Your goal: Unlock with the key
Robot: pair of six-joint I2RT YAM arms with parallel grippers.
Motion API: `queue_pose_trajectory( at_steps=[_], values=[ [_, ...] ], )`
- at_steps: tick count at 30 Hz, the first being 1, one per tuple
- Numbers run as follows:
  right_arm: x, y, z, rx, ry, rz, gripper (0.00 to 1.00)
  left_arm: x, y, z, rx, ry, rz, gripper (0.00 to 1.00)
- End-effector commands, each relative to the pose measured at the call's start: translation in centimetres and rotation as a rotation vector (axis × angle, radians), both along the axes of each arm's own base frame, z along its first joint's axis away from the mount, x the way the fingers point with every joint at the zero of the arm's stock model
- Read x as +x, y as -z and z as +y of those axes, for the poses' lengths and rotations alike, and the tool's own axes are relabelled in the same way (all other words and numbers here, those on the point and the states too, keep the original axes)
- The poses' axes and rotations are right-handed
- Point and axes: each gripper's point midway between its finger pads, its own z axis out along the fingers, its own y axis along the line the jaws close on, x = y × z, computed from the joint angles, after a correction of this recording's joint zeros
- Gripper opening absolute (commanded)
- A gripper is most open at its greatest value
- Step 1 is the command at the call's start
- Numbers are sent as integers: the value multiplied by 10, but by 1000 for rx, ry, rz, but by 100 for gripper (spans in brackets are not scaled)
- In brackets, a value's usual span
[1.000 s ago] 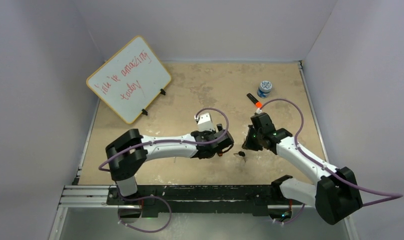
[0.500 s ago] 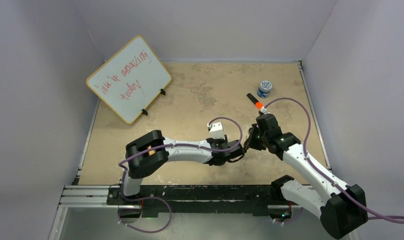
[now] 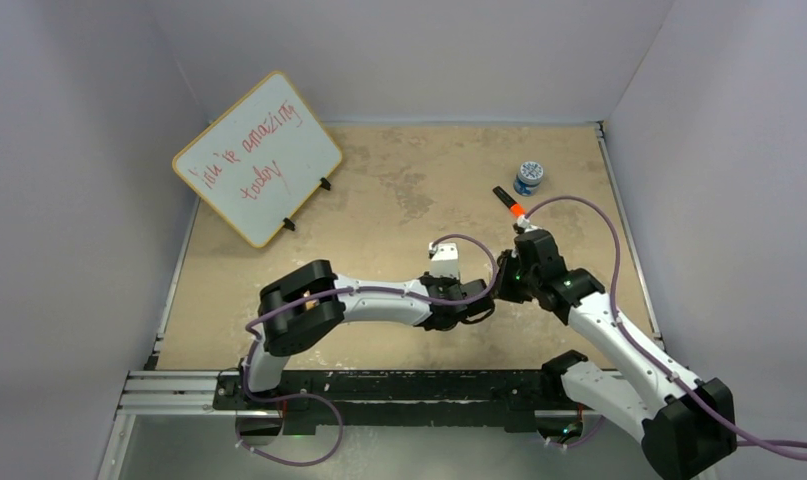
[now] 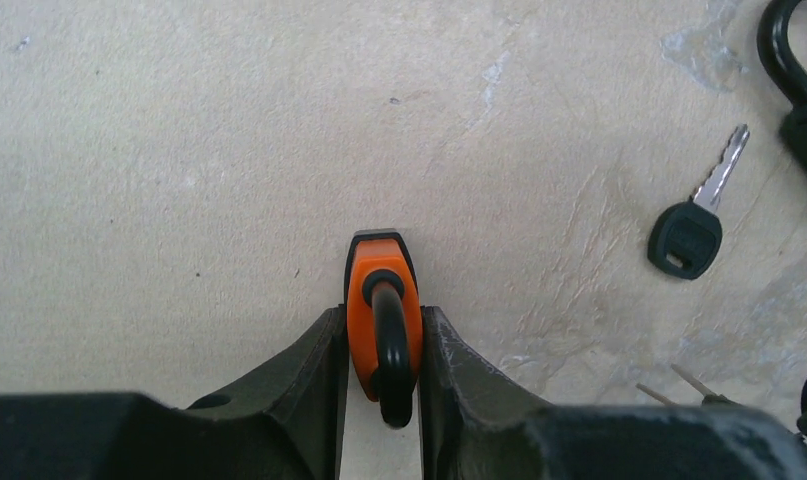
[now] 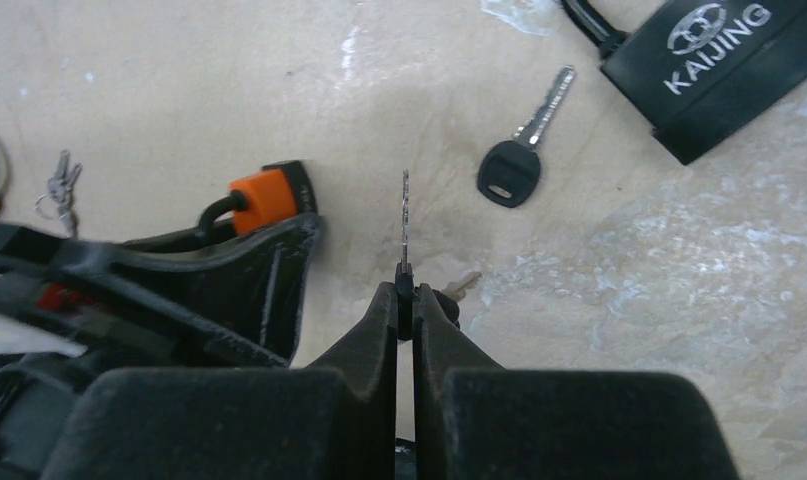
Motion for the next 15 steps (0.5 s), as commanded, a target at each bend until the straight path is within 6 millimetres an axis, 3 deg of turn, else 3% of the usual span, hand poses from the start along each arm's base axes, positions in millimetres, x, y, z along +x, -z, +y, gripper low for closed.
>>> queue_pose_trajectory(
  at_steps=[1, 4, 7, 10, 15],
  values=[
    [0, -29, 30, 152, -158, -73, 0, 18, -42, -18, -23, 206, -31, 0],
    [-3, -61, 65, 336, -301, -125, 0, 28, -54, -6, -64, 265, 29, 0],
    [0, -71, 70, 352, -333, -128, 0, 42, -74, 7, -133, 325, 64, 0],
    [-4, -87, 82, 414, -410, -149, 0, 54, -108, 18, -196, 423, 59, 0],
    [-33, -130, 111, 654, -679, -241, 0, 65, -170, 42, -413, 556, 117, 0]
  ],
)
